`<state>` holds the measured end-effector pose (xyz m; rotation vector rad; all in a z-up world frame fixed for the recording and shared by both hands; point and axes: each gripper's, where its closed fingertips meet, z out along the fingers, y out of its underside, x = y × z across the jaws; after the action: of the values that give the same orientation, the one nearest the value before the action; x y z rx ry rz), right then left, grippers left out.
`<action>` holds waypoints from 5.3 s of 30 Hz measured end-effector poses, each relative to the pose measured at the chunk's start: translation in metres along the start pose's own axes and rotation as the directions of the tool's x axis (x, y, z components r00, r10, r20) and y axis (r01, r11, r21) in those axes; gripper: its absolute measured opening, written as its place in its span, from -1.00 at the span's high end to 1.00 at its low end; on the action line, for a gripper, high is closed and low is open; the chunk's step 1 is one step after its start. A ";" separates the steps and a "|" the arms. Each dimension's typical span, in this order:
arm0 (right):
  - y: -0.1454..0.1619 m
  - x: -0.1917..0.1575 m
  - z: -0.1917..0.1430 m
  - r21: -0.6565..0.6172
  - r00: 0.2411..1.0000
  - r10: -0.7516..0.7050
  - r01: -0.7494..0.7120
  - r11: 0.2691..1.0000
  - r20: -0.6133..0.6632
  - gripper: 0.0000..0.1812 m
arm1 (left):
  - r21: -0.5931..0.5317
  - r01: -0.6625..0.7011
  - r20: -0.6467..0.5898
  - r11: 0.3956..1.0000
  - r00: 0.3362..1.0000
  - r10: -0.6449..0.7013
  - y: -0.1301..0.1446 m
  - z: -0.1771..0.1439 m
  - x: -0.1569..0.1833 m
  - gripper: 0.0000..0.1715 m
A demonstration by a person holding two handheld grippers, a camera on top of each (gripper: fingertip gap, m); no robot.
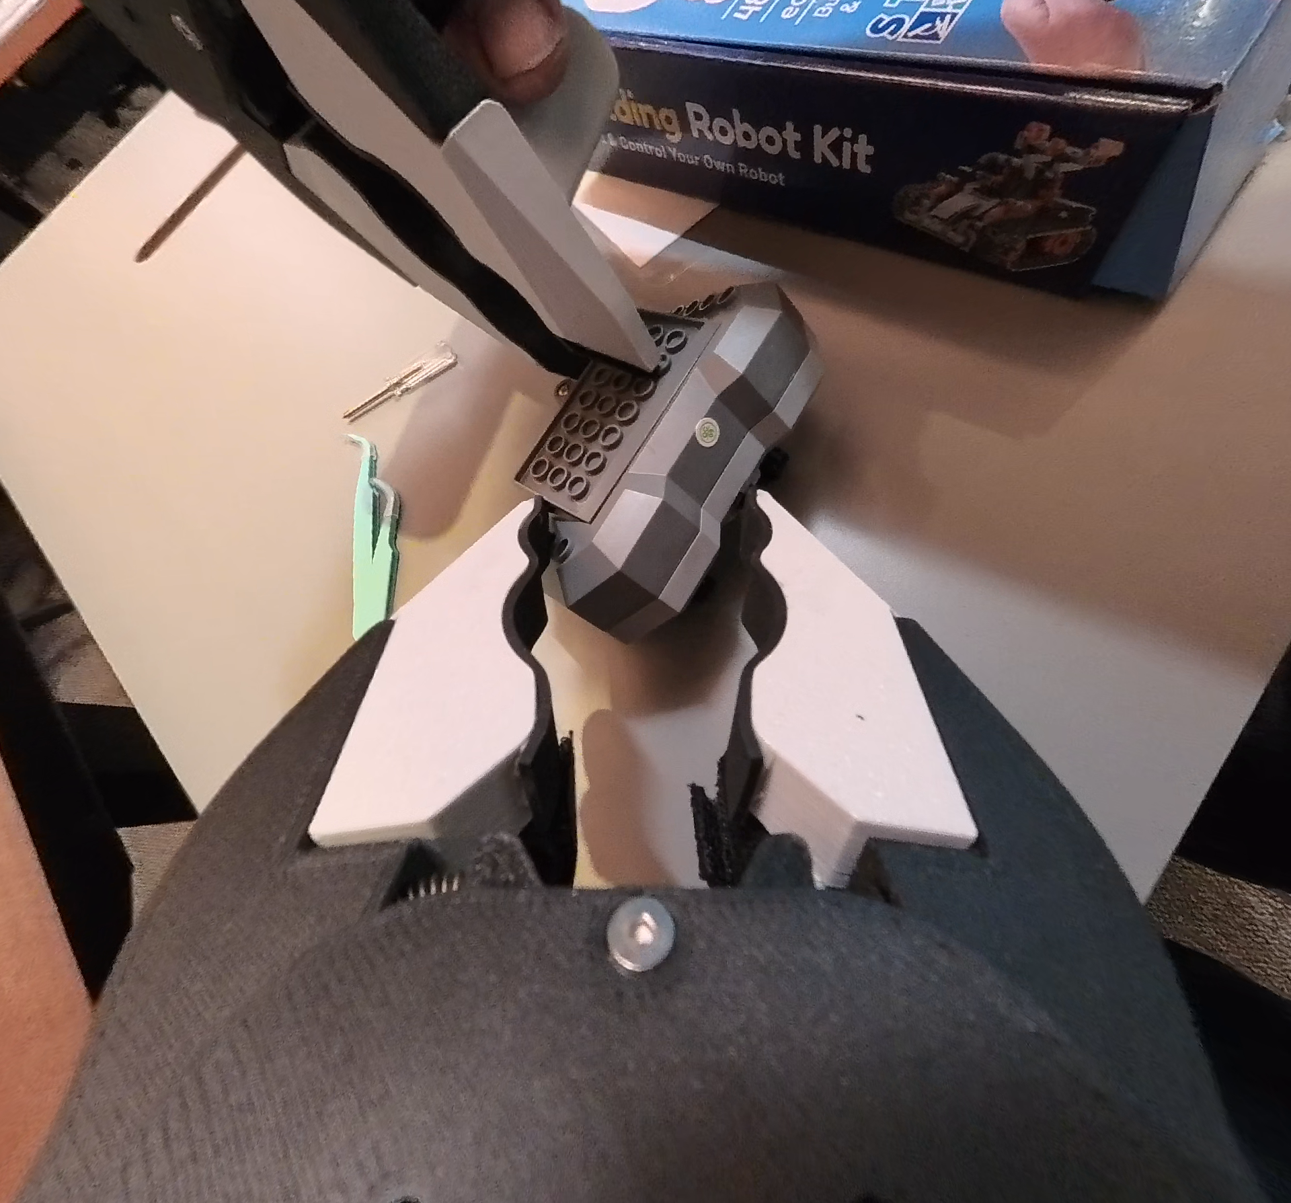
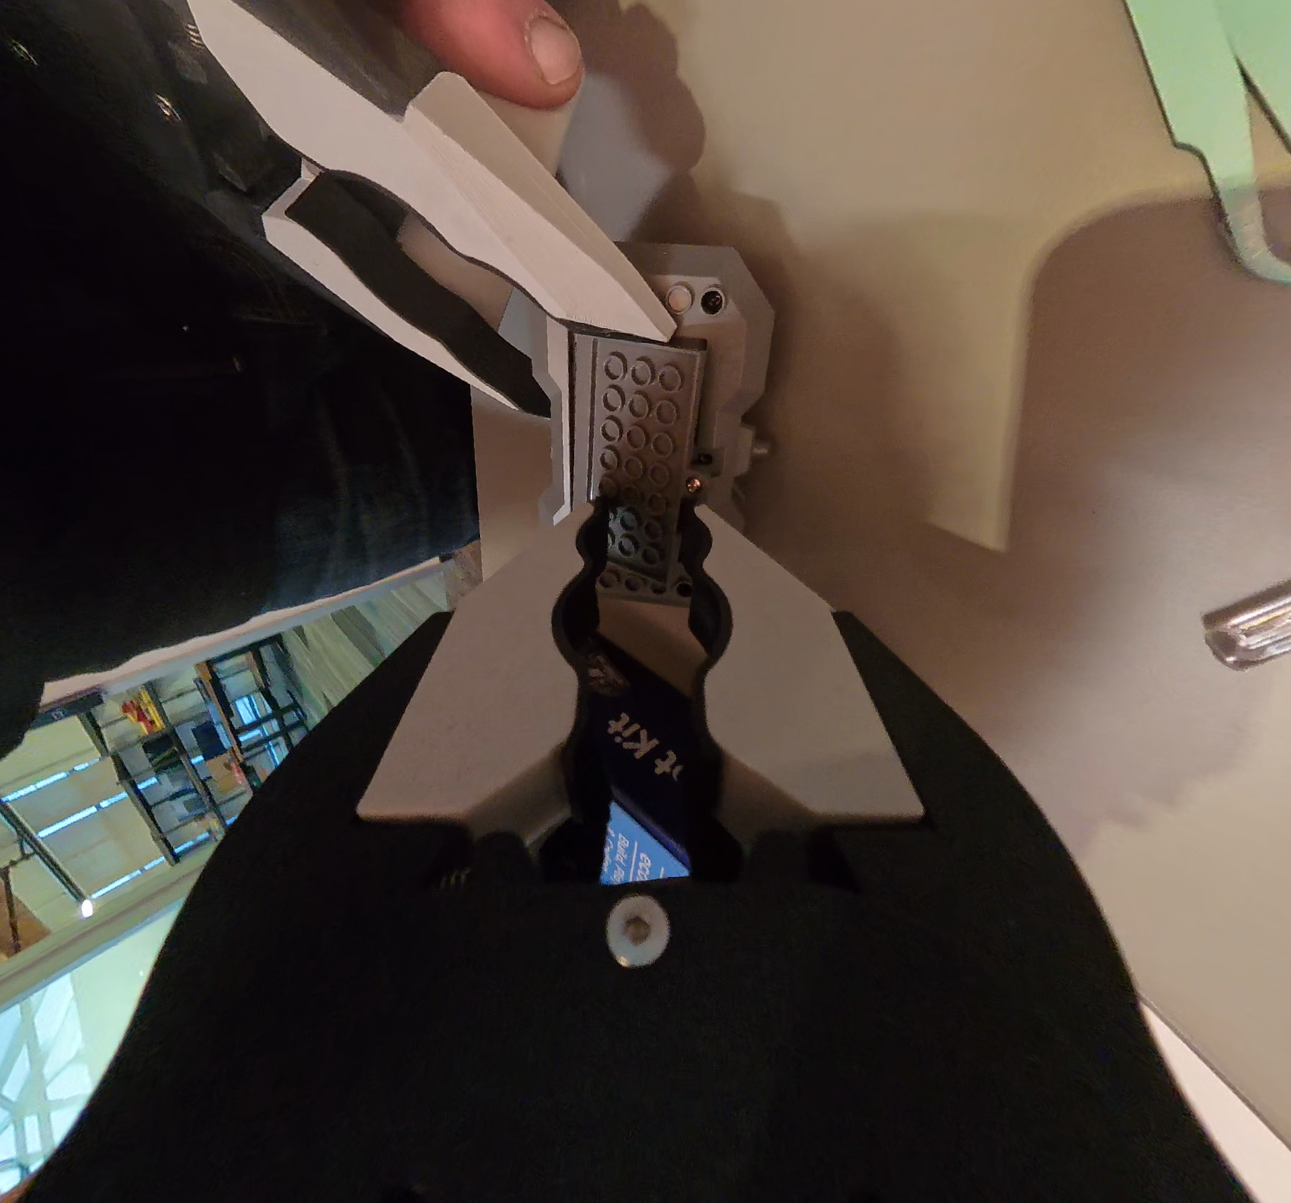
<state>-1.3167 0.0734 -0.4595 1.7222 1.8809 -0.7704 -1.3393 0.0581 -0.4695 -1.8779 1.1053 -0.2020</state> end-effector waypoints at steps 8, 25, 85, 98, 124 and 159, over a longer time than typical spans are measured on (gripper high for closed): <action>0.000 0.002 -0.001 -0.027 1.000 -0.004 0.004 1.000 0.016 0.82 | 0.010 -0.004 0.012 1.000 1.000 0.004 0.000 0.000 -0.001 0.39; -0.002 0.003 -0.002 0.039 0.998 0.052 -0.051 0.998 -0.019 0.86 | 0.012 -0.001 -0.007 1.000 1.000 0.001 0.002 -0.001 0.000 0.40; -0.004 -0.036 0.018 0.180 0.884 0.455 -0.467 0.866 0.106 0.96 | -0.118 0.175 -0.012 0.978 0.984 -0.177 0.036 -0.014 0.009 0.50; -0.015 -0.047 0.029 0.296 0.884 0.467 -0.453 0.841 0.025 0.97 | -0.185 0.226 -0.007 0.956 0.973 -0.231 0.048 -0.015 0.009 0.41; -0.014 -0.040 0.024 0.369 0.885 0.454 -0.388 0.845 -0.108 1.00 | -0.225 0.284 -0.022 0.932 0.955 -0.296 0.043 -0.003 0.000 0.47; 0.018 -0.023 -0.002 0.421 0.767 0.554 -0.408 0.810 -0.324 0.50 | -0.196 0.213 -0.113 0.957 0.965 -0.237 0.019 0.002 -0.016 0.43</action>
<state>-1.2967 0.0587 -0.4443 2.6440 1.4664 -0.5307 -1.3593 0.0679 -0.4805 -2.1832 1.0252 -0.3734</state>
